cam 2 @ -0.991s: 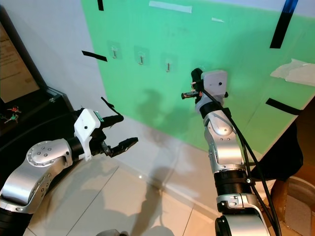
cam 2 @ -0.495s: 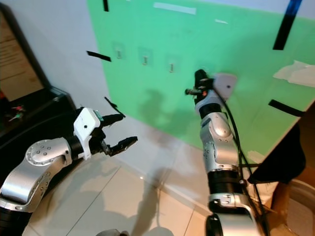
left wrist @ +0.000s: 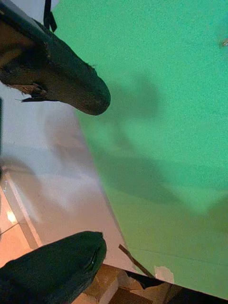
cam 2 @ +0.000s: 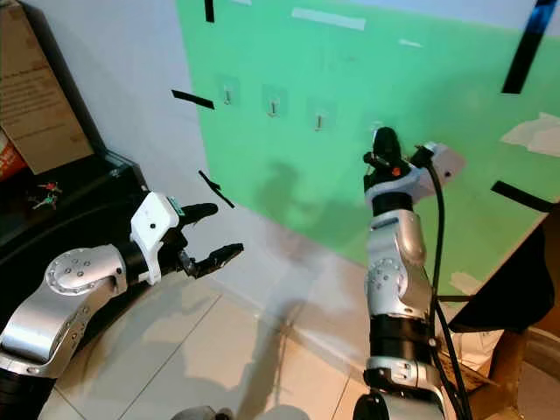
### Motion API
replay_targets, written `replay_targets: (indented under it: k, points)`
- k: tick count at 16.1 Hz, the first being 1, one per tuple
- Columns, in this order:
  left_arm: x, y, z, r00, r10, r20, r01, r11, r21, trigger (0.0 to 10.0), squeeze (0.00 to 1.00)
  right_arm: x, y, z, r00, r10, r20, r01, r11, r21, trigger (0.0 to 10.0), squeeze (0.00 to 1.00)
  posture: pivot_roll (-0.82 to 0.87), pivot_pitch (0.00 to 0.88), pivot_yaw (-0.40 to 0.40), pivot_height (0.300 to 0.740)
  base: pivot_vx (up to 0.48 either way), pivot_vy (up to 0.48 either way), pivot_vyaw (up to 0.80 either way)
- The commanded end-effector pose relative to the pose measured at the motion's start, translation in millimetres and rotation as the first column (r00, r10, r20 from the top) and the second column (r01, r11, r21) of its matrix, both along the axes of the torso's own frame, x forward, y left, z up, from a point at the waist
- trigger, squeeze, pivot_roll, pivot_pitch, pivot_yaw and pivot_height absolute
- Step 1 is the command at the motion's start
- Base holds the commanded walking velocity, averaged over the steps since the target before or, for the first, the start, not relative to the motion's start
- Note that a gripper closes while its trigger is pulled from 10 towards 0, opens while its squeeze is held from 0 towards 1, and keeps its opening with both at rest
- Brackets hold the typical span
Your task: Hang keys on a hook
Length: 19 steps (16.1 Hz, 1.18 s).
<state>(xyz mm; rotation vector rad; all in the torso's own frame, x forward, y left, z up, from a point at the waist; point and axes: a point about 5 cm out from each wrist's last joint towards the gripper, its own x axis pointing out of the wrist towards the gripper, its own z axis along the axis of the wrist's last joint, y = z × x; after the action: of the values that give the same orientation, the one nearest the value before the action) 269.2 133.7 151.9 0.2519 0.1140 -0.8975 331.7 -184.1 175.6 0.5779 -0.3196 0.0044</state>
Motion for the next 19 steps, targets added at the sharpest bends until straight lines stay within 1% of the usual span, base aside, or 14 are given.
replay_targets:
  k: [1, 3, 4, 6, 7, 8, 12, 13, 14, 18, 19]
  points:
    - [0.9, -0.7, 2.1, 1.0, -0.001, 0.017, 0.001, 1.0, 0.01, 10.0, 0.0, -6.0, -16.9, 3.7, 0.998, -0.058, 0.027, 0.058, 0.998, -0.002, 10.0, 0.0, 0.01, 0.0, 0.048, 0.74, 0.0, 0.0, 0.0]
    - [0.4, -0.9, 1.5, 1.0, -0.002, 0.016, 0.002, 1.0, 0.01, 10.0, 0.0, -6.6, -14.2, 5.8, 0.999, -0.02, 0.04, 0.022, 0.998, -0.05, 10.0, 0.0, 0.01, 0.0, 0.046, 0.74, 0.0, 0.0, 0.0]
    - [0.4, -0.9, 1.4, 1.0, -0.001, 0.016, 0.001, 1.0, 0.011, 10.0, 0.0, -6.1, -13.5, 5.5, 0.999, -0.015, 0.031, 0.017, 0.998, -0.06, 10.0, 0.0, 0.01, 0.0, 0.044, 0.74, 0.0, 0.0, 0.0]
    - [0.0, -0.9, 1.1, 1.0, 0.001, 0.016, -0.001, 1.0, 0.011, 10.0, 0.0, -4.4, -13.8, -0.4, 0.999, -0.027, -0.02, 0.025, 0.997, -0.067, 10.0, 0.0, 0.01, 0.0, 0.041, 0.74, 0.0, 0.0, 0.0]
    - [-0.1, -0.9, 1.0, 1.0, 0.003, 0.015, -0.003, 1.0, 0.011, 10.0, 0.0, -3.7, -16.1, -6.4, 0.996, -0.06, -0.06, 0.057, 0.997, -0.052, 10.0, 0.0, 0.01, 0.0, 0.038, 0.74, 0.0, 0.0, 0.0]
    - [-0.2, -0.6, 0.9, 1.0, 0.007, 0.016, -0.007, 1.0, 0.01, 10.0, 0.0, -3.5, -19.5, -12.1, 0.991, -0.089, -0.095, 0.089, 0.996, -0.009, 10.0, 0.0, 0.01, 0.0, 0.035, 0.74, 0.0, 0.0, 0.0]
    - [0.2, -0.3, 0.9, 1.0, 0.008, 0.016, -0.008, 1.0, 0.01, 10.0, 0.0, -3.7, -25.5, -20.6, 0.979, -0.131, -0.158, 0.143, 0.987, 0.07, 10.0, 0.0, 0.01, 0.0, 0.036, 0.74, 0.0, 0.0, 0.0]
    - [0.3, -0.3, 1.1, 1.0, 0.007, 0.018, -0.007, 1.0, 0.011, 10.0, 0.0, -4.0, -23.8, -23.0, 0.976, -0.132, -0.175, 0.141, 0.989, 0.045, 10.0, 0.0, 0.01, 0.0, 0.038, 0.74, 0.0, 0.0, 0.0]
    - [0.4, -0.3, 1.1, 1.0, 0.007, 0.018, -0.007, 1.0, 0.012, 10.0, 0.0, -3.9, -23.0, -23.6, 0.975, -0.131, -0.178, 0.14, 0.989, 0.041, 10.0, 0.0, 0.01, 0.0, 0.038, 0.74, 0.0, 0.0, 0.0]
    - [1.0, -0.5, 3.2, 1.0, 0.005, 0.03, -0.006, 1.0, 0.008, 10.0, 0.0, -2.8, -19.0, -23.9, 0.975, -0.126, -0.186, 0.136, 0.99, 0.044, 10.0, 0.0, 0.01, 0.0, 0.038, 0.74, 0.0, 0.0, 0.0]
    - [1.1, -1.7, 5.4, 0.999, 0.001, 0.038, -0.001, 1.0, -0.007, 10.0, 0.0, -2.6, -18.9, -23.9, 0.975, -0.124, -0.186, 0.135, 0.99, 0.045, 10.0, 0.0, 0.01, 0.0, 0.039, 0.74, 0.0, 0.0, 0.0]
